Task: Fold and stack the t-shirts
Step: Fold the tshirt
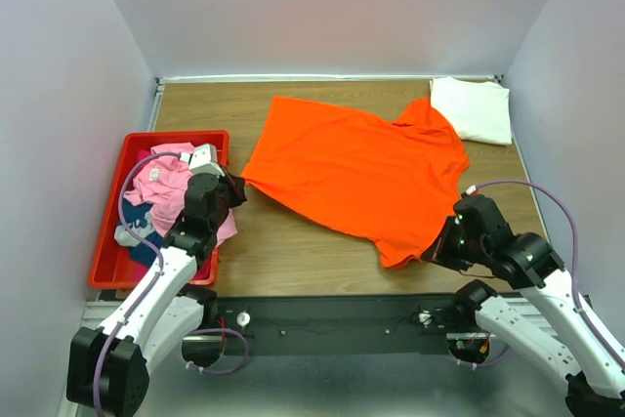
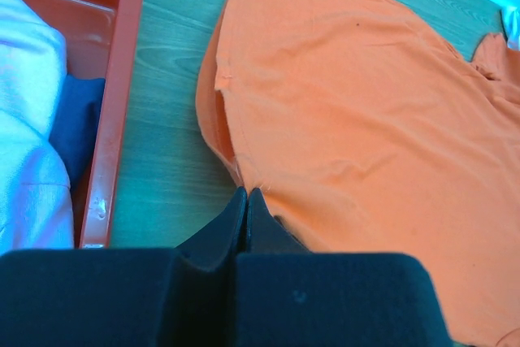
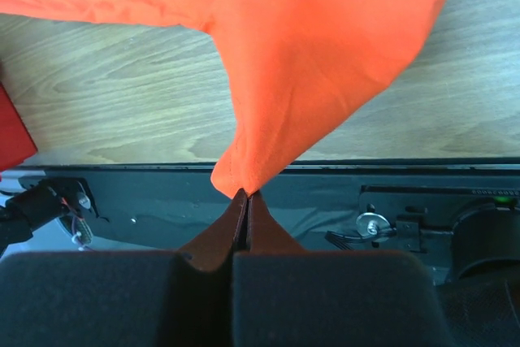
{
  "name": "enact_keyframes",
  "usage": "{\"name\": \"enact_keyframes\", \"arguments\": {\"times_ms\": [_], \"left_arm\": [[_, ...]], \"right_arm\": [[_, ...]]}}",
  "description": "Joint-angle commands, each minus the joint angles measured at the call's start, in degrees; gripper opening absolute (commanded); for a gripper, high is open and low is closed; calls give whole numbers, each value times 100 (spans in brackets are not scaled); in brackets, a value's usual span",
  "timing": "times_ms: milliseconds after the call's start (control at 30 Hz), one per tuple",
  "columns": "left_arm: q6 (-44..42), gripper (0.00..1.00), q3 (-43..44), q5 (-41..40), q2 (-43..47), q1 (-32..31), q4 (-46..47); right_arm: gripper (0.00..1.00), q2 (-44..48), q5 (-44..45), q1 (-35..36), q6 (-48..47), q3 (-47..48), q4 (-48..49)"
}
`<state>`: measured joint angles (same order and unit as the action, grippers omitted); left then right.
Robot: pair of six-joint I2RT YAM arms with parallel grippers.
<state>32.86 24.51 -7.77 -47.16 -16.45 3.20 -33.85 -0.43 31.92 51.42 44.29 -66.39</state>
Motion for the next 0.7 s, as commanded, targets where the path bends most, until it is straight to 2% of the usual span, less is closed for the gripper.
{"name": "enact_keyframes", "arguments": {"times_ms": [0, 167, 633, 667], "left_arm": [[-52, 0, 123, -146, -249, 28, 58], [-210, 0, 194, 12, -741, 28, 198], [-333, 0, 264, -23, -1023, 36, 348], [-359, 0, 282, -14, -1093, 28, 365]], "right_arm": [[0, -139, -107, 33, -44, -8, 423], [0, -350, 7, 25, -123, -114, 855], [0, -1361, 254, 33, -431, -720, 1866], [3, -1422, 254, 33, -466, -712, 1893]]}}
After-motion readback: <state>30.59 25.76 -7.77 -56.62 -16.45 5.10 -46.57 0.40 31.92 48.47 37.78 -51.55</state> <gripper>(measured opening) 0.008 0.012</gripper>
